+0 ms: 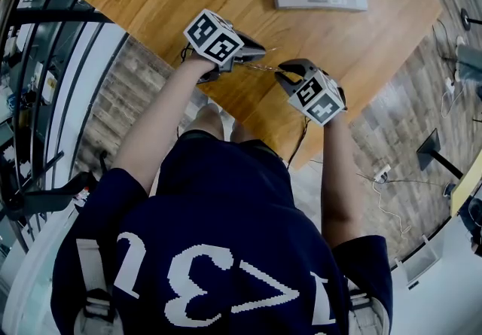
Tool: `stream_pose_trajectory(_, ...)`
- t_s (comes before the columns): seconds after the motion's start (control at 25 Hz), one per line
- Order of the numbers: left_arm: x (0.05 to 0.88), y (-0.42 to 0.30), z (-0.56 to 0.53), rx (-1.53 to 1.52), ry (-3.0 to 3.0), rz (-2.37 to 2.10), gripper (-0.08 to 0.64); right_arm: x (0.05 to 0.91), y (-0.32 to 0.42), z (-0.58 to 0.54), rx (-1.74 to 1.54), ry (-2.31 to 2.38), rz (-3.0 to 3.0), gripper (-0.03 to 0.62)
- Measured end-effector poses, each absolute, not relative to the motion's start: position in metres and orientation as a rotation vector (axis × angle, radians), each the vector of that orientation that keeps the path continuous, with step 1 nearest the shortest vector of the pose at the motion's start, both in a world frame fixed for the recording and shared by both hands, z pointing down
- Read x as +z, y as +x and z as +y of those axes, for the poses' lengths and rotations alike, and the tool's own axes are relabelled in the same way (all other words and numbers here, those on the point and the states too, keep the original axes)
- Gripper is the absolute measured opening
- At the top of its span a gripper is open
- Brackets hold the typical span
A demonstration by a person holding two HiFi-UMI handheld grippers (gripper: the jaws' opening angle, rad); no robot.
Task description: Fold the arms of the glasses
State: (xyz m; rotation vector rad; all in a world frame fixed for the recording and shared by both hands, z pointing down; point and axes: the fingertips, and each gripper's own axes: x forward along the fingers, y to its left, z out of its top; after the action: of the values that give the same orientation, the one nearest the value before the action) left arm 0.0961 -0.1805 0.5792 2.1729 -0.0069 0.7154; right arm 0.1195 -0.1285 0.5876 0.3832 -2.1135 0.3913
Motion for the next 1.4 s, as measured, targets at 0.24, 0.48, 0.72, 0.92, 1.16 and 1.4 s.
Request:
stream_pose_trajectory(0.24,0.576,0.095,-0.155,0.729,2.066,0.192,0.037,0.584,0.12,-0.137,0.379,0.446,-2.106,0.115)
stream_pose_trajectory(0.48,0.554,0.072,-0.179,0.541,2.151,0.008,0.037,0.582,0.121,-0.138,0.292,0.406,-2.106,0.203)
stream_pose_trajectory(0.72,0.564,0.046,-0.134,0.738,2.308,0.013,0.185,0.593,0.123,-0.142,0.192,0.262,-2.056,0.222)
stream_pose_trajectory(0.92,0.573,0.049,-0.129,0.748,2.346,-0.05,0.207,0.601,0.12,-0.145,0.272,0.245,-2.061,0.156)
stream_pose_trajectory(1.16,0.573,0.043,-0.167,0.662,2.337,-0.232,0.114,0.595,0.119,-0.159,0.505,0.325,-2.115,0.06)
stream_pose_trajectory(1.4,0.571,0.032,-0.204,0.588,2.343,-0.443,0.097,0.603,0.123,-0.18,0.6,0.45,-2.108,0.109)
